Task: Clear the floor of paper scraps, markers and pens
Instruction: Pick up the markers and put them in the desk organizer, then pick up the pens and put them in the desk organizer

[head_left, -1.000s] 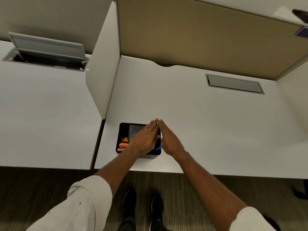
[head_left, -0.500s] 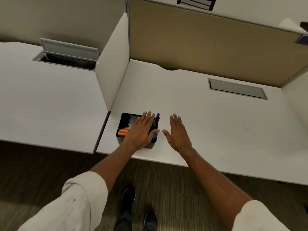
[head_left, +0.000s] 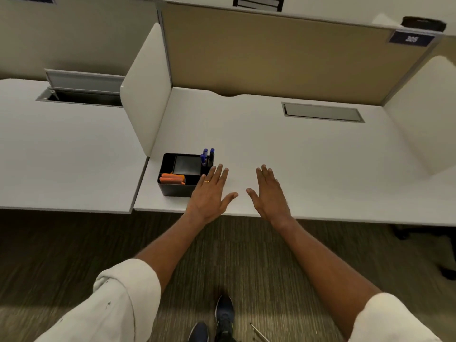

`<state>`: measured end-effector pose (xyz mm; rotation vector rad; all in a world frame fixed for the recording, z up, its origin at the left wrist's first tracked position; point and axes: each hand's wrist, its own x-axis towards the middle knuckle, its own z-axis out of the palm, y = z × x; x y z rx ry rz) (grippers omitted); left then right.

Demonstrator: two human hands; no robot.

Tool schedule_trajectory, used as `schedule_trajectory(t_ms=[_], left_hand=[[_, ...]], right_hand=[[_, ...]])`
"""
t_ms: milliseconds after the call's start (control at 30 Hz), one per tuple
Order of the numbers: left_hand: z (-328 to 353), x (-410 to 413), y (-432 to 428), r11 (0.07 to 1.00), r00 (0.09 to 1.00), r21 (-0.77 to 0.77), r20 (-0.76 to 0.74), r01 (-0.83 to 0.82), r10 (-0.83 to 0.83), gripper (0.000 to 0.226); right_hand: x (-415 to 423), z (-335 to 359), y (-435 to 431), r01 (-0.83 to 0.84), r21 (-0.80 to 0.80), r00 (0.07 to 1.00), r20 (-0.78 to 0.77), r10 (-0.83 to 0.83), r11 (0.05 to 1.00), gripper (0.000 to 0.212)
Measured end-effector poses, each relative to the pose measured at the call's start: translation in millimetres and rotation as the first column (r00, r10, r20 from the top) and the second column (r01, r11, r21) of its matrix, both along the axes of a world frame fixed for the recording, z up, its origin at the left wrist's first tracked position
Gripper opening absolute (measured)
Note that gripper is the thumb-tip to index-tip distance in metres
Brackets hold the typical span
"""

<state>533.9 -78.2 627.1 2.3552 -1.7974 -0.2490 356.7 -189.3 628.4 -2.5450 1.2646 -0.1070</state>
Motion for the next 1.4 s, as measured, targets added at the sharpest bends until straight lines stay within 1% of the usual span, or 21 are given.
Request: schedule_trajectory(t_ms=[133,333,467,633,700,833,900,1133,1233,1400], left_hand=[[2,-25,16,0.997,0.997,0.001,0.004,0.075,-0.075,0.082],[4,-68,41,0.979,0.979,0.002,-0.035,0.203,-0.202,0.082],[1,-105,54,0.962,0.962,0.023,-0.024,0.273,-0.272,0.082],[-12,-168,67,0.92,0.924,0.084,-0.031,0.382,-0.381,0.082],[-19,-197,72,0.9,0.907,0.107,-0.035,0.422,-0.421,0.082],[-33,-245,81,0.865,0.873,0.115,-0.035,0.488,-0.487,0.083],[-44,-275,88,0.847,0.856,0.135,-0.037,0.515,-0.515,0.083],[-99,-370,125,0.791,0.825,0.239,-0.124,0.564,-0.551,0.083],[-125,-396,140,0.778,0.831,0.293,-0.203,0.556,-0.518,0.083],[-163,-422,147,0.732,0.809,0.347,-0.233,0.587,-0.539,0.079]], right_hand=[[-38,-1,28,0.08,-0.001,0.997,-0.006,-0.08,0.997,0.072],[-96,-4,78,0.197,0.013,0.98,-0.013,-0.197,0.98,0.072],[-140,-10,106,0.269,0.03,0.963,-0.033,-0.268,0.963,0.074],[-208,-27,139,0.384,0.051,0.923,-0.008,-0.384,0.922,0.072],[-237,-37,154,0.421,0.055,0.907,-0.026,-0.42,0.906,0.071],[-286,-59,182,0.476,0.113,0.879,-0.037,-0.475,0.872,0.071],[-317,-74,199,0.49,0.124,0.872,-0.042,-0.488,0.863,0.071],[-413,-125,257,0.5,0.156,0.866,-0.111,-0.488,0.852,0.068],[-440,-144,278,0.486,0.181,0.872,-0.166,-0.46,0.855,0.064],[-464,-176,296,0.476,0.186,0.874,-0.208,-0.439,0.86,0.058]])
